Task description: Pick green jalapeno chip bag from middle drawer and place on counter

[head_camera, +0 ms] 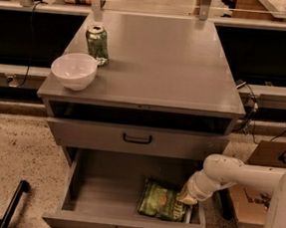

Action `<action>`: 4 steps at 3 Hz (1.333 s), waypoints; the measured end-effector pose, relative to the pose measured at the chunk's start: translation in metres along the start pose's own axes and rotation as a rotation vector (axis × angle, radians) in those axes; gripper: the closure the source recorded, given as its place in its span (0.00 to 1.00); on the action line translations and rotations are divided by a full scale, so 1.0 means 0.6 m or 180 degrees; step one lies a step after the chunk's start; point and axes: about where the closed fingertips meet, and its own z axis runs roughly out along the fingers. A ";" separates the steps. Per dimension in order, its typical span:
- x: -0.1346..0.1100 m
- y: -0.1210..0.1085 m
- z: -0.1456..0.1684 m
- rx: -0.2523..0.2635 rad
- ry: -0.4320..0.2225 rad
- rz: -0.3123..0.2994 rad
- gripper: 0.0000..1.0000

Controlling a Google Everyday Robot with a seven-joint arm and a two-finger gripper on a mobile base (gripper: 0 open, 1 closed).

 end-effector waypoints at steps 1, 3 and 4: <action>-0.001 0.002 0.003 -0.0012 -0.0002 -0.0001 0.30; -0.018 -0.015 0.029 0.0318 0.0257 -0.0188 0.00; -0.014 -0.027 0.048 0.0286 0.0241 -0.0176 0.00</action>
Offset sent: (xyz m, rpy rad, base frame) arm 0.0057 0.0073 -0.0037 -0.0797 -0.0584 0.0062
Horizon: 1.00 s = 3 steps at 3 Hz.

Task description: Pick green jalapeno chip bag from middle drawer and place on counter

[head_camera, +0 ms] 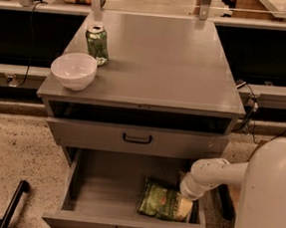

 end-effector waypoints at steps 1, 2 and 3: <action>0.007 0.000 0.013 -0.0062 -0.0030 0.0022 0.15; 0.013 0.006 0.018 -0.0105 -0.0071 0.0045 0.39; 0.010 0.011 0.015 -0.0108 -0.0130 0.0034 0.61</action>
Offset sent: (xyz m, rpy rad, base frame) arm -0.0046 -0.0086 -0.0144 0.0439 0.0405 -0.0104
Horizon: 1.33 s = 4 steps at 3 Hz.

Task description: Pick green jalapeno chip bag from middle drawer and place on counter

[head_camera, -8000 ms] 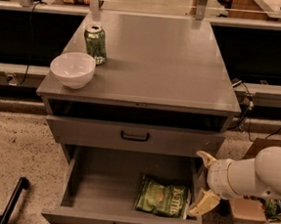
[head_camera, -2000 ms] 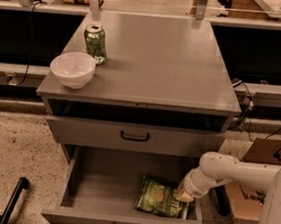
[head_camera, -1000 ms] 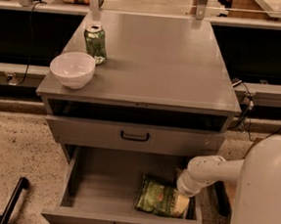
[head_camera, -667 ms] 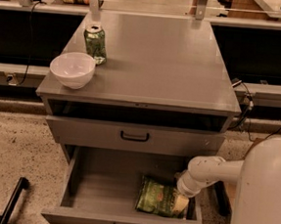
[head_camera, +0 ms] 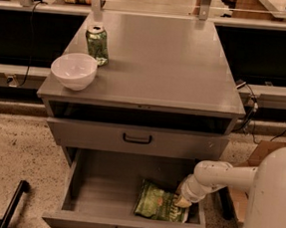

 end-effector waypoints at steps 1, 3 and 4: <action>-0.011 0.006 -0.020 0.0029 -0.0138 -0.0057 0.85; -0.049 0.044 -0.150 0.0307 -0.0589 -0.0326 1.00; -0.059 0.070 -0.248 0.0487 -0.0729 -0.0472 1.00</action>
Offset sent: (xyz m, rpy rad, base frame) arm -0.0233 0.0090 0.0933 0.2040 -0.1485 0.0820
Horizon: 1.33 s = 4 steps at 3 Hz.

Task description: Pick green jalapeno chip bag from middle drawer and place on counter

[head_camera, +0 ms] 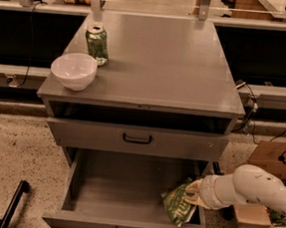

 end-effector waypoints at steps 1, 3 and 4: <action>-0.021 -0.013 -0.090 0.0012 0.0014 -0.0149 1.00; -0.084 -0.032 -0.265 -0.0064 0.0122 -0.0497 1.00; -0.126 -0.055 -0.348 -0.0019 0.0230 -0.0642 1.00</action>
Offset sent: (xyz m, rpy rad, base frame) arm -0.0253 -0.0421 0.1747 -0.0780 -0.0225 0.1554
